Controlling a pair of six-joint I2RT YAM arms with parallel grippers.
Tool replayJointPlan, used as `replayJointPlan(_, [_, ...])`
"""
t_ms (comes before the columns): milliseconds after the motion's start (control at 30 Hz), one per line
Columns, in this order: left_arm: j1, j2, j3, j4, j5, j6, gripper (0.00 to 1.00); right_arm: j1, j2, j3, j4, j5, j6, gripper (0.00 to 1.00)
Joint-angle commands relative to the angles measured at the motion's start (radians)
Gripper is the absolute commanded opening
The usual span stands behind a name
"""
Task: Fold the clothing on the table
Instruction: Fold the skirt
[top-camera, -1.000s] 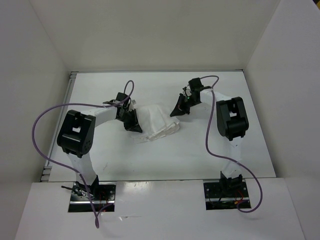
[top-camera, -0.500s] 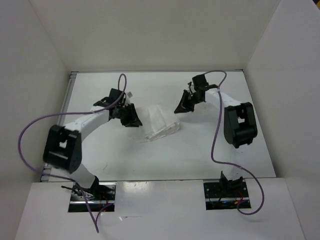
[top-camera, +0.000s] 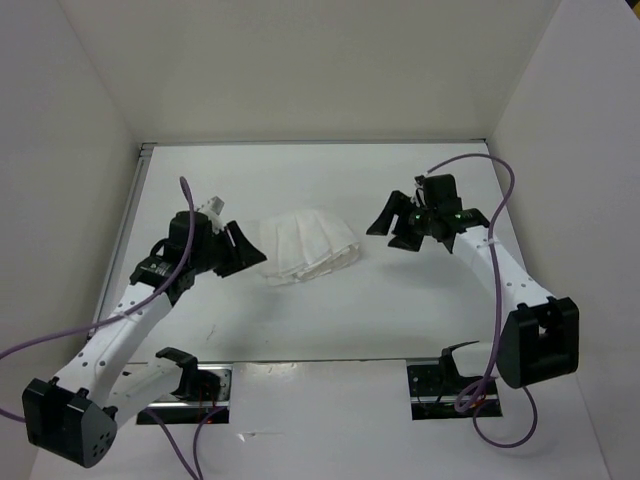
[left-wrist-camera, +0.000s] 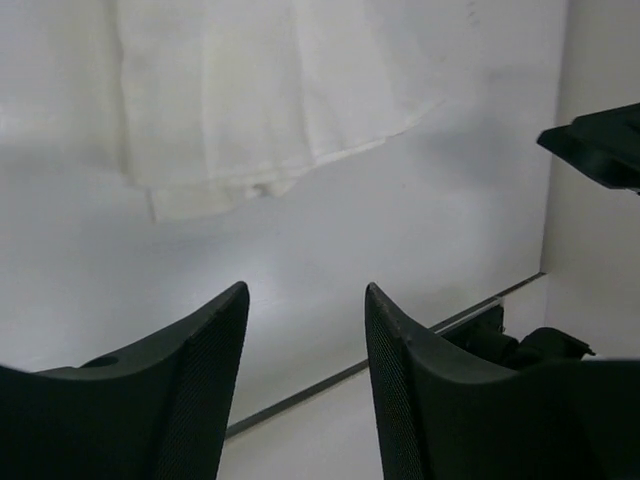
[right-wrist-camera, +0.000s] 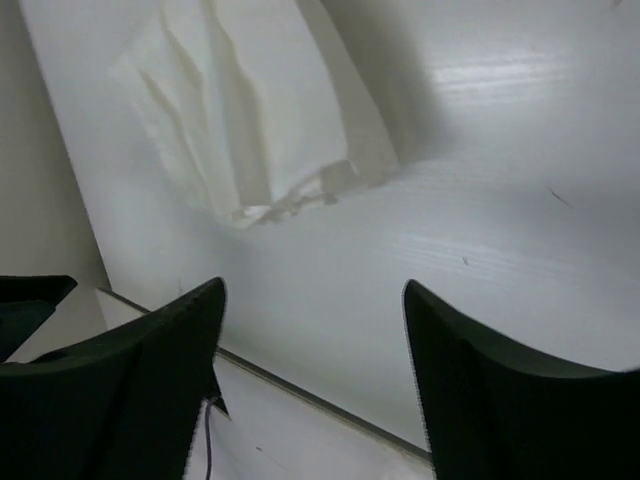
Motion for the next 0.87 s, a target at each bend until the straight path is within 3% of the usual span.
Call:
replayJointPlan(0, [-0.002,-0.070,-0.052,-0.029,-0.026,-0.055,0.58,-0.003,-0.074,-0.057,-0.027,0.059,-0.007,0.76])
replayJointPlan(33, [-0.002,-0.092,-0.078,-0.029,-0.026,-0.055,0.59,-0.003,-0.083,-0.069,-0.027,0.078,-0.007,0.89])
replayJointPlan(67, [-0.002,-0.112,-0.091,-0.029,-0.039,-0.069,0.59,-0.012,-0.083,-0.081,-0.037,0.079,-0.007,0.91])
replayJointPlan(100, [-0.002,-0.147,-0.102,-0.029,-0.049,-0.069,0.61,-0.012,-0.092,-0.109,-0.037,0.094,0.007,1.00])
replayJointPlan(367, [-0.002,-0.176,-0.171,-0.027,-0.039,-0.091,0.70,-0.012,-0.055,-0.226,0.019,0.013,0.039,1.00])
replayJointPlan(433, [-0.002,-0.163,-0.180,-0.017,-0.017,-0.060,0.78,-0.012,-0.046,-0.226,0.019,0.026,0.039,1.00])
replayJointPlan(833, [-0.002,-0.084,-0.191,-0.007,-0.036,-0.020,0.79,-0.012,-0.036,-0.178,-0.024,0.100,0.030,1.00])
